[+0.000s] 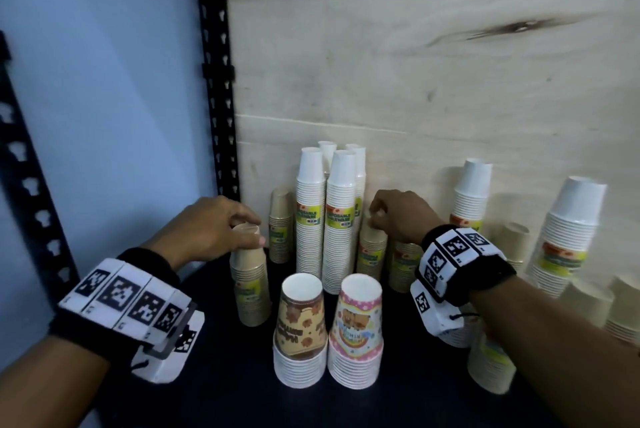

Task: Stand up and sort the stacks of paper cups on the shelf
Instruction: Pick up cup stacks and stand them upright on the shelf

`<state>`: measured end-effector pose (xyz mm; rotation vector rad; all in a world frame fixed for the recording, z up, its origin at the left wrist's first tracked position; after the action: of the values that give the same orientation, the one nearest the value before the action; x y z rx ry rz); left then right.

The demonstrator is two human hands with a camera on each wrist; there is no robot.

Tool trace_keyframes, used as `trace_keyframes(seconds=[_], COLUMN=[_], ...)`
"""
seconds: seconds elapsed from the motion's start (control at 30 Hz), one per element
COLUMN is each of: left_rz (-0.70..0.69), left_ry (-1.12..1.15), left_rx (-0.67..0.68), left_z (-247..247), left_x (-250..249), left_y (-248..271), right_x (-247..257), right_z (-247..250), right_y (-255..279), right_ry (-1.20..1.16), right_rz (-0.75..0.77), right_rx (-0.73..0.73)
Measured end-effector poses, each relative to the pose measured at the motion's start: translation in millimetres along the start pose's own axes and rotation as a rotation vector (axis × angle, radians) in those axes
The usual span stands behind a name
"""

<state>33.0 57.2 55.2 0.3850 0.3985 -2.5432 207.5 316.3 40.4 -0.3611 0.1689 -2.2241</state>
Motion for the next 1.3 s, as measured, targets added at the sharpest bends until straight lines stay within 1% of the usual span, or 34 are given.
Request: trace_keyframes(seconds=[0.13,0.23,0.33,0.47,0.63,0.8,0.93,1.03,1.2,1.3], left_rz=[0.002,0.001,0.006,0.007,-0.008,-0.005,-0.050,-0.092,-0.221,-0.295], left_ry=[0.026,0.101,0.140,0.153,0.151,0.191,0.233,0.245,0.291,0.275], left_rx=[-0.062,-0.113,-0.143,-0.144,-0.136,-0.171,-0.224,-0.228,-0.136,-0.077], left_z=[29,41,39,31,29,33,24,3,-48,-71], left_x=[1,2,2,-4,-14,-23,-54,-89,-148,-192], left_y=[27,52,77,102,122,141,158,165,148,132], right_x=[3,1,-5,-7,-4,-7,-23,-42,-77,-93], right_z=[14,31,43,52,59,59,55,49,45,50], right_y=[25,52,83,126,172,211,246,269,300,316], right_ry=[-0.051,-0.127,-0.193,-0.249,-0.279,-0.375,-0.491,-0.477,-0.414,-0.413], right_rz=[0.016,0.032,0.015,0.018,0.049,0.070,0.020,-0.041,-0.171,-0.232], right_rx=[-0.079,-0.152,-0.225,-0.295,-0.387,-0.444,-0.430,-0.415,-0.401,-0.433])
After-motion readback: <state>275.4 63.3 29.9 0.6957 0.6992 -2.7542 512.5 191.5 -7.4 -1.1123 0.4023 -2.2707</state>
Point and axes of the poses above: each hand's wrist, its own y-axis away from the middle knuckle, its own z-axis out of the back of the hand, x = y × z, the point moved 3 cm from there along -y, towards the middle knuckle, and after that the axes turned 1 degree about x, right-handed, at the moved point
